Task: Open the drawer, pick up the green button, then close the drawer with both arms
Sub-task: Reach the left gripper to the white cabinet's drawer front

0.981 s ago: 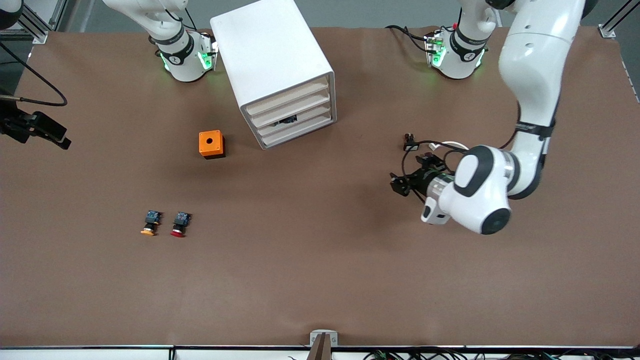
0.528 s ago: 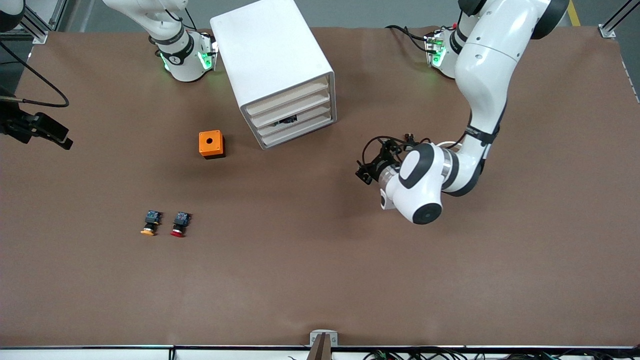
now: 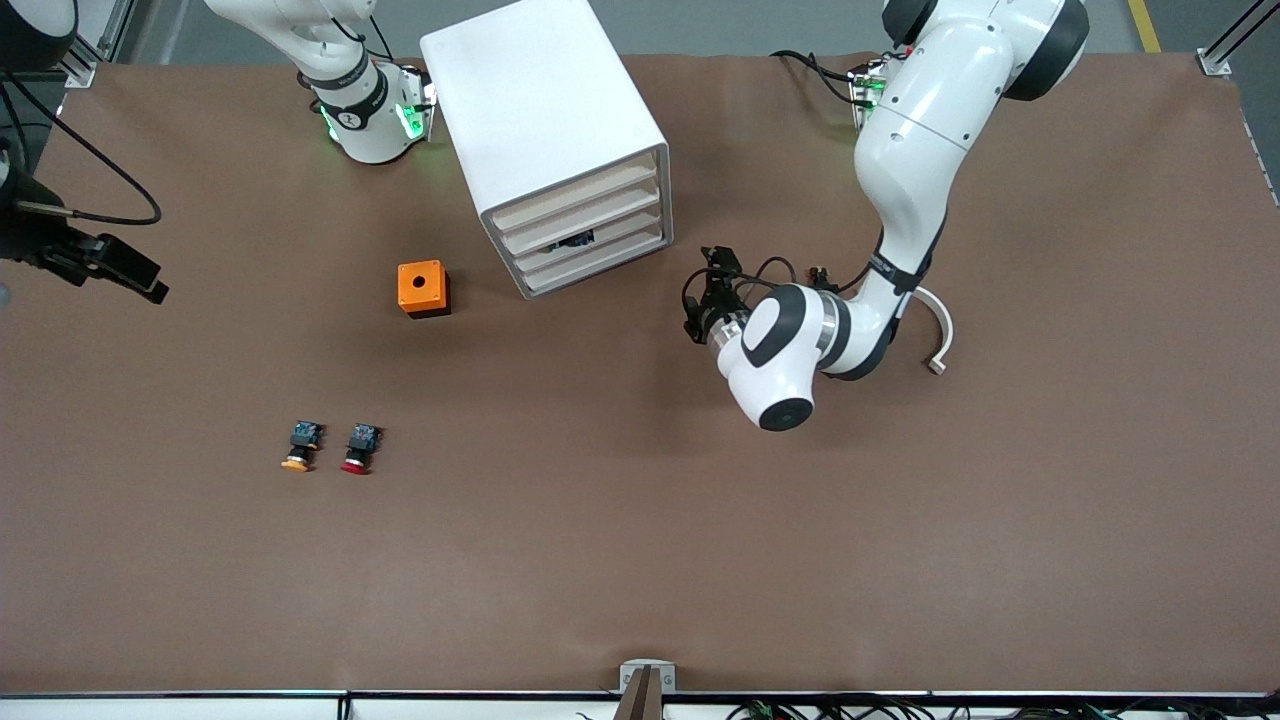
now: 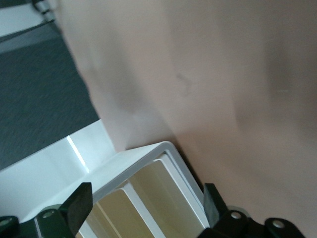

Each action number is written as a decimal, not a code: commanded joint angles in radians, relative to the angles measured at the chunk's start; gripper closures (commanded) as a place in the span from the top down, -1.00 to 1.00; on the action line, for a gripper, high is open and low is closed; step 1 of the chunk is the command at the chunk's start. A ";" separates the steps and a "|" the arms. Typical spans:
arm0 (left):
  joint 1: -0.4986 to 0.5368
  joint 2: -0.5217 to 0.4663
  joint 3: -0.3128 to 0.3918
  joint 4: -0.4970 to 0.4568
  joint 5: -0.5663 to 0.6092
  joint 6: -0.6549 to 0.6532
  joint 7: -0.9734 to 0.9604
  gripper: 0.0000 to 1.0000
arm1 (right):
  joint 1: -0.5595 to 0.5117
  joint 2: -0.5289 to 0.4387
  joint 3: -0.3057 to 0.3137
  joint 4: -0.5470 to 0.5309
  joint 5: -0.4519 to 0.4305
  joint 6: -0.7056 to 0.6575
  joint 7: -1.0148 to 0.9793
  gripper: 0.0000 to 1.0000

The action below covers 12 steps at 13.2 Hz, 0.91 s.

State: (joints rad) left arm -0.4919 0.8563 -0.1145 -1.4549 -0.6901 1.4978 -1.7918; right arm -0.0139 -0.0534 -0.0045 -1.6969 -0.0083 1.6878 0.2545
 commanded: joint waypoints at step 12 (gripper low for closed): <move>-0.117 0.124 0.007 0.022 -0.345 -0.037 -0.517 0.42 | 0.196 0.125 0.008 0.011 0.152 0.108 0.529 1.00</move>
State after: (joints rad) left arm -0.5848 0.9664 -0.1150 -1.4535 -1.0125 1.4747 -2.2766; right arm 0.1456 0.0528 0.0059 -1.6983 0.1309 1.7641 0.7133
